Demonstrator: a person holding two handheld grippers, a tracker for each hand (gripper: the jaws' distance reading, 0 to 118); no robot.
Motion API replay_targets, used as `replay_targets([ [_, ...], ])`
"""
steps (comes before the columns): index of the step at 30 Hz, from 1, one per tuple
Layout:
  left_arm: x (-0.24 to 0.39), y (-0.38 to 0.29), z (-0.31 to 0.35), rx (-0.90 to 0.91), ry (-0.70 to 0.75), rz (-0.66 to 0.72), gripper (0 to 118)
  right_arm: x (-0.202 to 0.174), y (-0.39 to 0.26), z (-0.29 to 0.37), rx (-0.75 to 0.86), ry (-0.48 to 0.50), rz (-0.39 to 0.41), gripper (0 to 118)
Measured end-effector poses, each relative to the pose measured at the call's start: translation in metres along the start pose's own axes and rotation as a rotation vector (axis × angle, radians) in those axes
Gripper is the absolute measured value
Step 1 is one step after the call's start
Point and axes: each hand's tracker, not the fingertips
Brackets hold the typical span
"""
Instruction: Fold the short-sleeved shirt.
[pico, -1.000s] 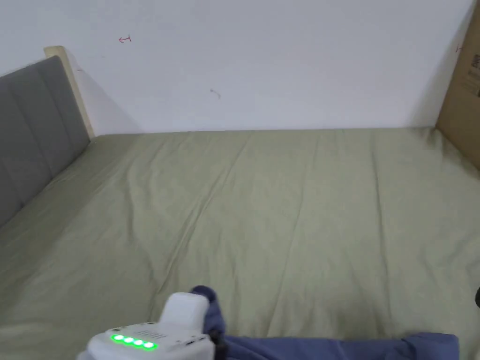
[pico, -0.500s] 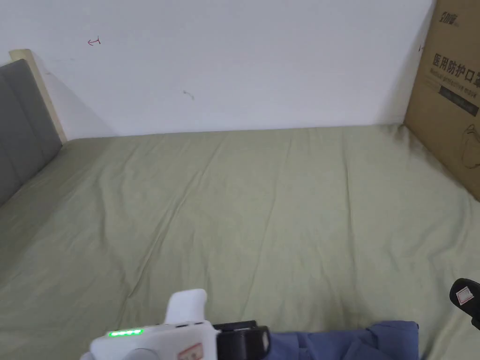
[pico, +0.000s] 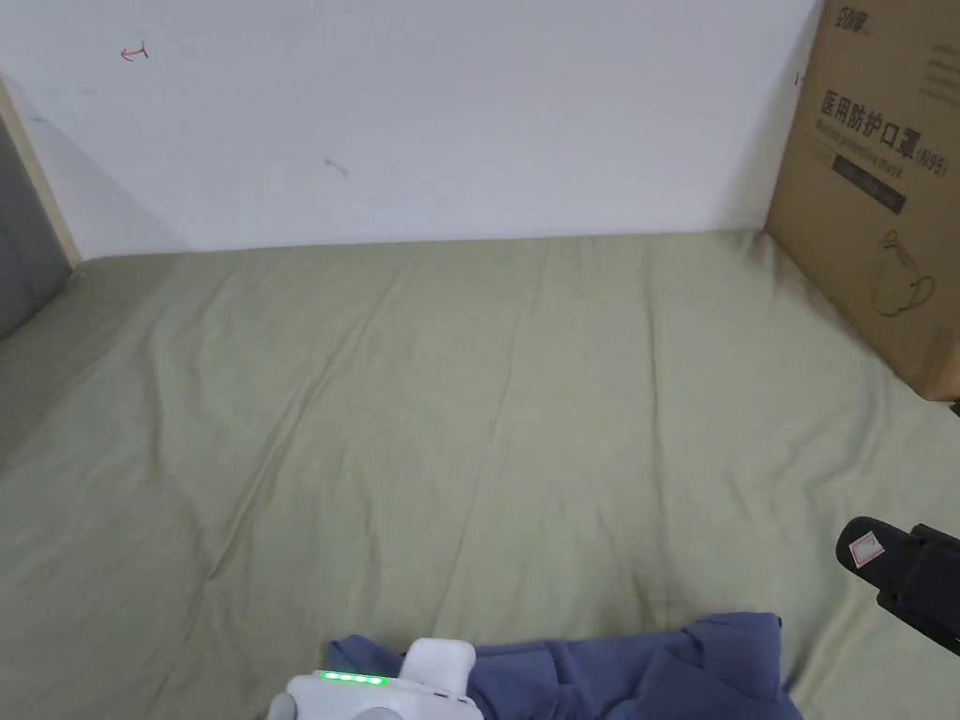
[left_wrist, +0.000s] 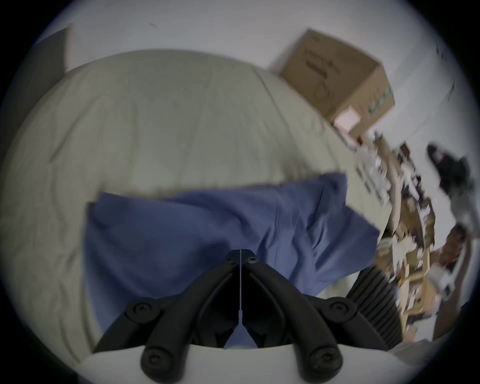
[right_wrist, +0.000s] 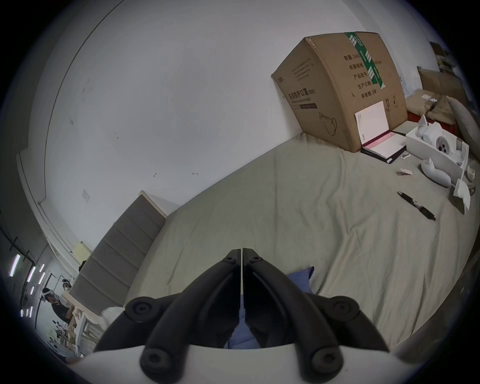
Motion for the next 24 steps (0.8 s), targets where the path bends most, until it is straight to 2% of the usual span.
replay_targets([
  [3, 0.002, 0.005, 0.012, 0.052, -0.122, 0.018, 0, -0.002, 0.001, 0.001, 0.001, 0.001, 0.014, 1],
  [4, -0.001, 0.004, 0.019, 0.066, -0.234, 0.041, 1, -0.003, 0.001, 0.001, -0.001, -0.001, 0.020, 1],
  [6, -0.011, 0.003, 0.033, 0.056, -0.557, 0.142, 1, -0.003, 0.000, 0.000, -0.007, -0.004, 0.028, 1],
  [8, -0.022, -0.005, 0.046, 0.062, -0.708, 0.217, 1, -0.004, -0.001, -0.002, -0.016, 0.000, 0.027, 1],
  [13, -0.097, -0.012, 0.091, 0.232, -0.530, 0.317, 3, -0.006, -0.004, -0.006, -0.027, 0.003, 0.020, 1],
  [14, -0.117, -0.012, 0.096, 0.246, -0.521, 0.349, 14, -0.007, -0.005, -0.007, -0.033, 0.006, 0.021, 1],
  [16, -0.151, -0.017, 0.104, 0.227, -0.449, 0.412, 88, -0.009, -0.005, -0.008, -0.044, 0.005, 0.033, 1],
  [17, -0.165, -0.021, 0.110, 0.293, -0.466, 0.431, 114, -0.011, -0.005, -0.009, -0.048, 0.002, 0.041, 1],
  [21, -0.210, -0.025, 0.104, 0.280, -0.526, 0.515, 116, -0.012, -0.004, -0.013, -0.059, -0.009, 0.045, 1],
  [24, -0.212, -0.034, 0.082, 0.206, -0.631, 0.584, 118, -0.012, -0.003, -0.016, -0.067, -0.023, 0.041, 1],
])
